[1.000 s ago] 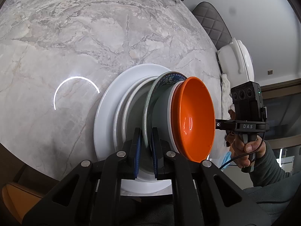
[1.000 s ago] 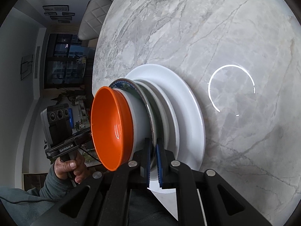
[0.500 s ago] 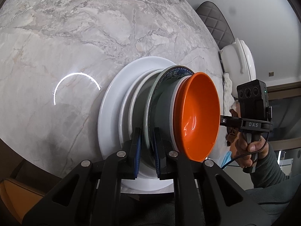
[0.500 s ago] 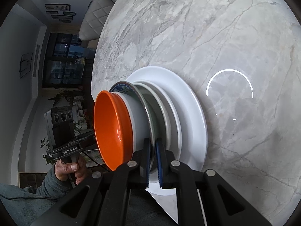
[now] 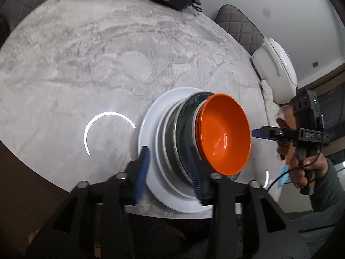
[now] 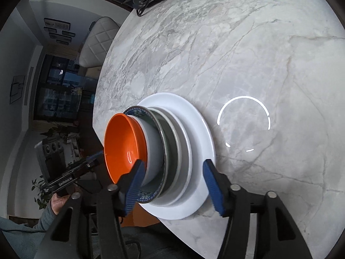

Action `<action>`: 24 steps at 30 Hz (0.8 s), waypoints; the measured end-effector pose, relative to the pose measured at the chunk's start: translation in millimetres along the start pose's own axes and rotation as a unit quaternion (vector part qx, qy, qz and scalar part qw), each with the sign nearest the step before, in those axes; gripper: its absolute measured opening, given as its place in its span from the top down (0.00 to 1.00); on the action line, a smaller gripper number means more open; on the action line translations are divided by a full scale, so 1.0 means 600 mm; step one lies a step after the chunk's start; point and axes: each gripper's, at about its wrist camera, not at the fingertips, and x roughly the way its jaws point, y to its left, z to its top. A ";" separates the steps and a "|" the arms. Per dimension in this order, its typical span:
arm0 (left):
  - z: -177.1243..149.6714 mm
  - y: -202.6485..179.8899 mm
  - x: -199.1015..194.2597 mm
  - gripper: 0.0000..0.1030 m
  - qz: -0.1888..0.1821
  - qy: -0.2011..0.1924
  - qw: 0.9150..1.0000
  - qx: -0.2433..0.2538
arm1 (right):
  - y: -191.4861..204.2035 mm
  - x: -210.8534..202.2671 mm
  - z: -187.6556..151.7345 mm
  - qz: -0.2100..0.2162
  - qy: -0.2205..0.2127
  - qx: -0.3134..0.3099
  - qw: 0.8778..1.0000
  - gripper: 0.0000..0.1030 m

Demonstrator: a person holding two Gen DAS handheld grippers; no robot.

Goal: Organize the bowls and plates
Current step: 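Lower the nested bowls onto the plate stack and open both grippers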

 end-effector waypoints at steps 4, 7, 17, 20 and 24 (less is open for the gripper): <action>-0.003 -0.043 -0.036 0.25 0.054 -0.052 0.997 0.030 | 0.021 -0.024 -0.026 -0.042 -0.027 -0.001 0.999 0.15; -0.011 -0.075 -0.051 0.25 0.075 -0.066 0.995 0.023 | 0.041 -0.042 -0.049 -0.071 -0.055 -0.012 0.996 0.06; -0.079 -0.240 -0.235 0.25 0.060 -0.246 0.966 0.052 | 0.119 -0.142 -0.168 -0.100 -0.208 -0.051 0.972 0.00; -0.112 -0.263 -0.264 0.25 -0.011 -0.246 0.968 0.036 | 0.142 -0.180 -0.204 -0.092 -0.252 -0.059 0.961 0.00; -0.145 -0.297 -0.291 0.25 -0.084 -0.228 0.969 0.049 | 0.179 -0.231 -0.244 -0.073 -0.319 -0.072 0.942 0.00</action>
